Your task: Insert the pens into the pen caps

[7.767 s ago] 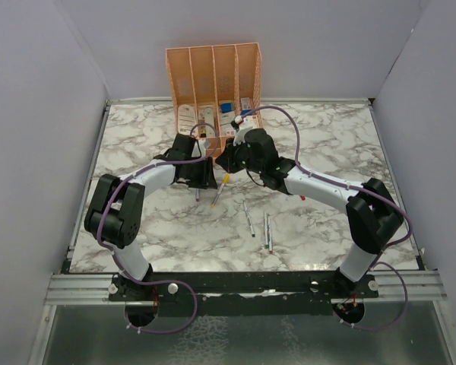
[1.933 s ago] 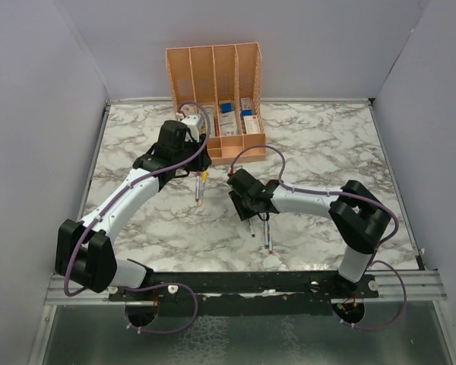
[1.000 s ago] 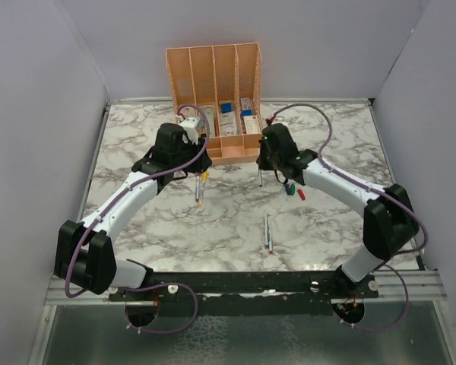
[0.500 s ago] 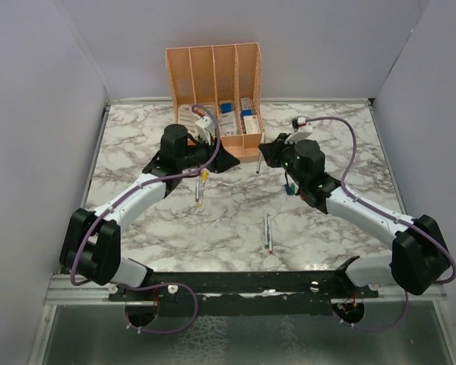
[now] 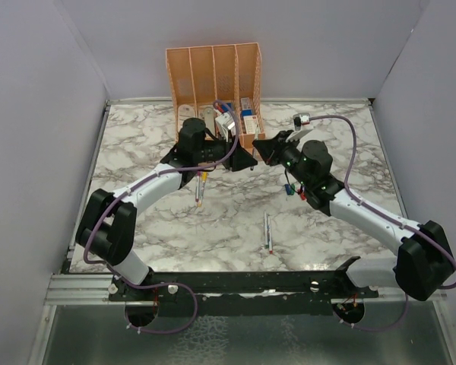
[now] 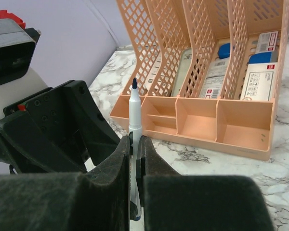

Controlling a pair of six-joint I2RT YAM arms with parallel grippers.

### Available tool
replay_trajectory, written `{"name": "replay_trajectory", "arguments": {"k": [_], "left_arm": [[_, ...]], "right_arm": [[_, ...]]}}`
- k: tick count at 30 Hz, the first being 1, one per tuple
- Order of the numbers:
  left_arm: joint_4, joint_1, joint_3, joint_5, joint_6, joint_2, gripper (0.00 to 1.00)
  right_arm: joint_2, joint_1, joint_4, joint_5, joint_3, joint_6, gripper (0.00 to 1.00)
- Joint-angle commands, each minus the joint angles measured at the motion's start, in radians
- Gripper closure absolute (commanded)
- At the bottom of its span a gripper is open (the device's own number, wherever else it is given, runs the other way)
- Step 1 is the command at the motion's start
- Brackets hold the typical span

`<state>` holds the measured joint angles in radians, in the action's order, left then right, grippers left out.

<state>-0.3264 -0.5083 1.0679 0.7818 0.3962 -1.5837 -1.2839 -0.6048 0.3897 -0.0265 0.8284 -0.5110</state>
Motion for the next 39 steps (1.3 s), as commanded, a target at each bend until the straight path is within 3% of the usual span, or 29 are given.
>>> {"name": "replay_trajectory", "arguments": {"k": [1,5,16,19,23,28,33,39], "left_arm": [[-0.039,-0.014,0.047,0.039,0.006,-0.02,0.55],[-0.04,-0.019,0.056,0.031,0.011,-0.028,0.55],[-0.054,-0.021,0.056,0.021,0.021,-0.038,0.67],[-0.057,-0.021,0.055,0.014,0.02,-0.038,0.77],[-0.057,-0.021,0.055,0.001,0.021,-0.036,1.0],[-0.059,-0.021,0.049,-0.029,0.023,-0.033,1.0],[-0.043,-0.019,0.012,-0.109,0.033,-0.018,1.0],[0.033,-0.018,-0.022,-0.172,0.02,-0.007,1.0]], "right_arm": [[0.002,0.004,0.005,0.058,0.043,0.015,0.99],[-0.001,0.004,0.012,0.069,0.038,0.013,0.99],[-0.011,0.004,0.001,0.079,0.039,0.005,0.99],[-0.012,0.004,-0.003,0.086,0.038,0.003,0.99],[-0.015,0.004,-0.017,0.092,0.042,0.001,0.99],[-0.011,0.004,-0.049,0.104,0.054,0.023,0.99],[0.03,0.004,-0.106,0.077,0.075,0.076,0.74],[0.109,0.004,-0.266,-0.119,0.093,0.12,0.67]]}}
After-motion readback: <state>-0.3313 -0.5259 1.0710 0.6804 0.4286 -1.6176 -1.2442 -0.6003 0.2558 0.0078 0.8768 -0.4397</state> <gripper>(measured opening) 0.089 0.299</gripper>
